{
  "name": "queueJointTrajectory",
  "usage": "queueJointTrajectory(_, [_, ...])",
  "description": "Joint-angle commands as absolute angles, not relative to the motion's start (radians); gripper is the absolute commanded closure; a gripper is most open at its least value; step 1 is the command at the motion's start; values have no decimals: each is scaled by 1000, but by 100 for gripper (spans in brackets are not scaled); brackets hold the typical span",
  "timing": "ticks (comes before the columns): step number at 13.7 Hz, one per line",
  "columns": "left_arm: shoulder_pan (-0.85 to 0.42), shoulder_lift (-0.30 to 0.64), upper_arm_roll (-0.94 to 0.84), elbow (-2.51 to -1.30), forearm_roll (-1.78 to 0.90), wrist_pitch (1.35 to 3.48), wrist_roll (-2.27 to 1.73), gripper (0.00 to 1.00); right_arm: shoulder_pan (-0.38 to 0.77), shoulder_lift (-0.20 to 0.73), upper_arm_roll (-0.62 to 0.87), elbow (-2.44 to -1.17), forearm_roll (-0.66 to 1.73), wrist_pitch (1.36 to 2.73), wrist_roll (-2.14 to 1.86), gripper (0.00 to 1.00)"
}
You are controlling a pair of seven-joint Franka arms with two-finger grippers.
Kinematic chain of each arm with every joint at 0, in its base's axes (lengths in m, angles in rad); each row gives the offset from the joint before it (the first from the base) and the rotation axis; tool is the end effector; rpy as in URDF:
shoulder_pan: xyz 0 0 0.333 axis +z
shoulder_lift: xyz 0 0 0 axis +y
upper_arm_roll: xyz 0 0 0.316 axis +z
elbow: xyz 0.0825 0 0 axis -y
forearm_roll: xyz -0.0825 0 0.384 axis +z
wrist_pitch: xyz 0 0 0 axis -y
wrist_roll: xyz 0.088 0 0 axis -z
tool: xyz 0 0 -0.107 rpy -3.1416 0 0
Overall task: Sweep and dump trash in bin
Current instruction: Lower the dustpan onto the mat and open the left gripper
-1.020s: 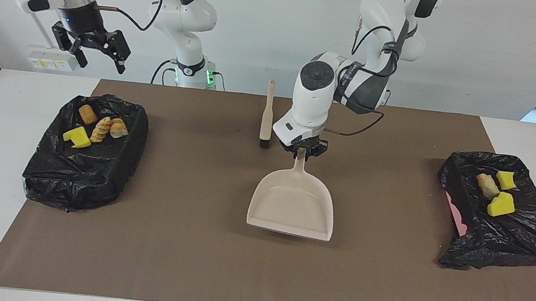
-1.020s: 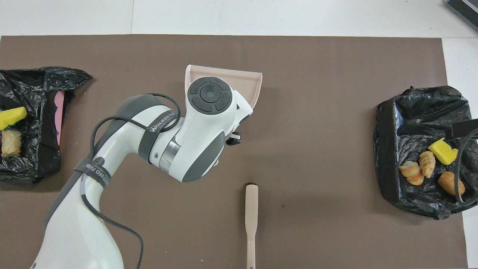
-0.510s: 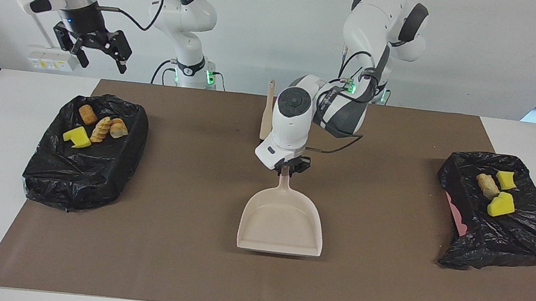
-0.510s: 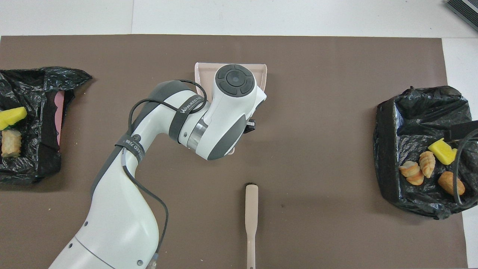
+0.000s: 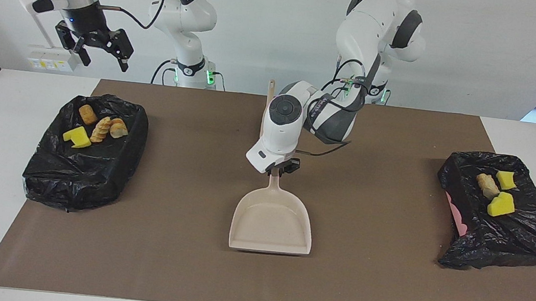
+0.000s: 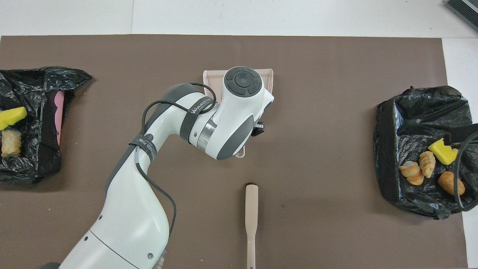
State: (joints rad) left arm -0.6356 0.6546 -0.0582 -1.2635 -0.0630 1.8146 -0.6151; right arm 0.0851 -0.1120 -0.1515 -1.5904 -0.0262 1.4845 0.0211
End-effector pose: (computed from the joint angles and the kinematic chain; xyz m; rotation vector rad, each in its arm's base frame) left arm 0.5592 -0.4591 0.3657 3.1189 -0.0782 -0.2185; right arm 0.5088 -0.0420 0.6666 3.1291 -0.1392 0.0072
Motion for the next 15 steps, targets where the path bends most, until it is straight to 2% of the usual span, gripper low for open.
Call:
queueJointTrajectory(1, [-647, 657, -44, -1272, -89, 1864, -638, 100, 75, -133, -147, -1611, -28, 1468, -9, 0])
queueJointTrajectory(6, [-655, 652, -55, -1308, -103, 1932, -629, 100, 104, -137, -140, -1612, -49, 1468, 90, 0])
queueJointTrajectory(8, [-661, 646, -64, -1315, -110, 1933, -632, 78, 112, -126, -140, -1602, -49, 1465, 77, 0])
queueJointTrajectory(10, [-669, 644, -64, -1325, -110, 1936, -630, 67, 94, -103, -149, -1563, -20, 1413, 68, 0])
queueJointTrajectory(11, [-670, 641, -64, -1328, -106, 1936, -630, 55, 92, -95, -153, -1562, -5, 1405, 66, 0])
queueJointTrajectory(12, [-670, 638, -63, -1328, -98, 1931, -630, 52, 92, -95, -156, -1562, 15, 1408, 69, 0])
queueJointTrajectory(15, [-666, 585, -60, -1347, -48, 1915, -630, 23, 95, -104, -156, -1577, 14, 1446, 67, 0])
